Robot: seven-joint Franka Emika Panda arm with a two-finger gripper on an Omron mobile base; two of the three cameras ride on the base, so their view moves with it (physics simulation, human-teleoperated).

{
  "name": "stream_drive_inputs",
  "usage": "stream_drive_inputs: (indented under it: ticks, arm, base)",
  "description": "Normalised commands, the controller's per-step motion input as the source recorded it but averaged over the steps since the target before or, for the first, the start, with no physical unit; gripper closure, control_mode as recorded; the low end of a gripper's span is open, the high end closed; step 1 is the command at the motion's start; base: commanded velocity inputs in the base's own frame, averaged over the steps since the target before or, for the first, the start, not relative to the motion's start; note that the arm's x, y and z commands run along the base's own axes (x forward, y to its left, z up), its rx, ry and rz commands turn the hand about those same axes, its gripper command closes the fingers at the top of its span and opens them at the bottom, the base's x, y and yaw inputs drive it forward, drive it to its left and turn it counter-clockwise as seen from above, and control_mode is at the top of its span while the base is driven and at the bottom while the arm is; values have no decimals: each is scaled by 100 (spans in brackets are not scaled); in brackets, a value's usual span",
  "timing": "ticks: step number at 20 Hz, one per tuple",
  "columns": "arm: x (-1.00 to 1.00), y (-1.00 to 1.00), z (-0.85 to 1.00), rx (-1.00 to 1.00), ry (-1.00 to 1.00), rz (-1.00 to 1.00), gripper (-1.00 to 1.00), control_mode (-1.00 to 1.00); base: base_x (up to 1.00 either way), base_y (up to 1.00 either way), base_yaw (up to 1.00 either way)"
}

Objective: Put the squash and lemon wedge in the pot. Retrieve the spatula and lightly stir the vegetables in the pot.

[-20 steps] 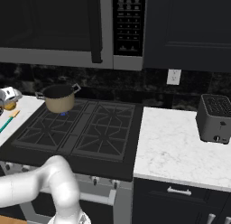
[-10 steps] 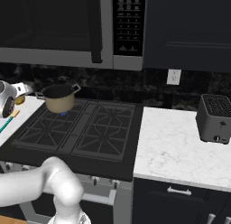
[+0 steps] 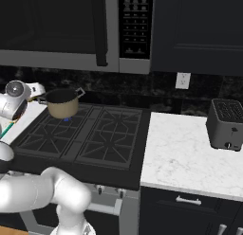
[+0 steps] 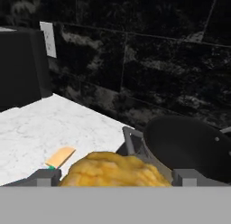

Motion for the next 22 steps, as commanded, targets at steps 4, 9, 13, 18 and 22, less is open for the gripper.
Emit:
stream_drive_inputs:
  ticks: [4,9,13,18,22]
  arm:
    - [0,-47,4,16,-6,0,100,-100]
    - [0,-42,15,11,2,-4,100,-100]
    - [0,-39,14,8,0,-5,100,-100]
    - [0,-13,11,2,0,-6,100,-100]
    - [0,0,18,0,0,-13,100,-100]
  base:
    - [0,0,0]
    - [0,0,0]
    - [0,0,0]
    - [0,0,0]
    - [0,0,0]
